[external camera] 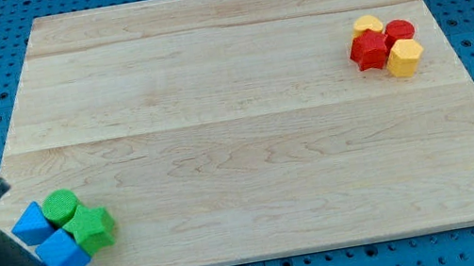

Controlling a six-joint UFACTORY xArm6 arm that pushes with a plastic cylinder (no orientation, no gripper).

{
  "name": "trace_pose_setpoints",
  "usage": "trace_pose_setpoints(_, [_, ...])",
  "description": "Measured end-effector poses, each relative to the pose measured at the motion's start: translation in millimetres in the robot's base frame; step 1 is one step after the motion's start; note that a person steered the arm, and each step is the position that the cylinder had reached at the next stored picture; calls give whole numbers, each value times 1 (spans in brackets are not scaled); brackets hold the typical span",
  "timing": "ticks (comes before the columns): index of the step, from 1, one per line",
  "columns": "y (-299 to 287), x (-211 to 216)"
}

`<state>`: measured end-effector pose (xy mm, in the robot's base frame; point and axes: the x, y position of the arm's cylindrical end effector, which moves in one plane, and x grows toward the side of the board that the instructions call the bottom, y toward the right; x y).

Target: Slide the green star and blue cube to the center of the board

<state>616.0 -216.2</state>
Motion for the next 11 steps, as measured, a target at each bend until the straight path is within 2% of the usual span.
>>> trace_pose_setpoints(2, [38,-33])
trace_pose_setpoints(4, [61,-86])
trace_pose_setpoints(6, [118,-127])
trace_pose_setpoints(8, [147,-185])
trace_pose_setpoints(9, [116,-185])
trace_pose_setpoints(10, [109,-164])
trace_pose_setpoints(11, [161,-137])
